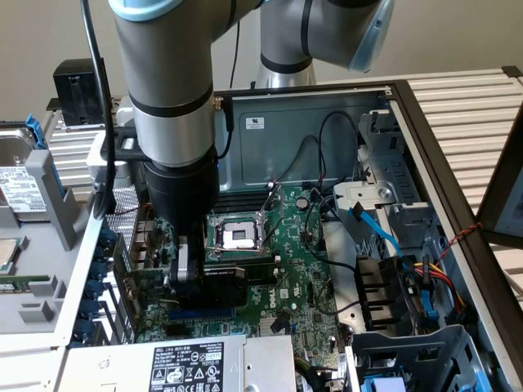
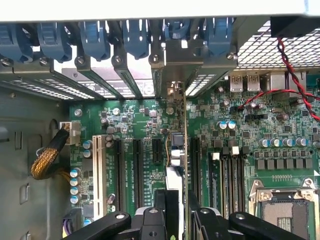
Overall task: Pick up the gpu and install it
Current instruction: 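Insert the gpu into the slot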
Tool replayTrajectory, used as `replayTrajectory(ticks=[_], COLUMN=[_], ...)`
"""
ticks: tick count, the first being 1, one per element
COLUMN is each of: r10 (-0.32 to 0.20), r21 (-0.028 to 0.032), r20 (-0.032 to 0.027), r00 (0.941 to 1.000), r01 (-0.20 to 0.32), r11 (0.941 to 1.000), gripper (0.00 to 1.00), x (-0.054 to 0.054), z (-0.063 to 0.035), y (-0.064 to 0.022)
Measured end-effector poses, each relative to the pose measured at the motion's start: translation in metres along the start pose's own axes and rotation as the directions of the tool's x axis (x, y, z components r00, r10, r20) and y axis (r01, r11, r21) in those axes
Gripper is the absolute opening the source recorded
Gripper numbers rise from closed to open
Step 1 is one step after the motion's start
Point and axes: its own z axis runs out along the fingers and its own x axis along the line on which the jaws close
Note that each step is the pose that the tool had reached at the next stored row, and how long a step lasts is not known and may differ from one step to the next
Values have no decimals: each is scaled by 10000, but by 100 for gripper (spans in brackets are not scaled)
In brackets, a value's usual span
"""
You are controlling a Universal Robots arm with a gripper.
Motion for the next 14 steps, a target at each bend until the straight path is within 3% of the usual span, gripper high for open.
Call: replayTrajectory(ticks=[14], r10=[0], r21=[-6], r20=[-2], r00=[10000], r01=[0], r11=[10000], gripper=[27], x=[-11], z=[12], y=[1])
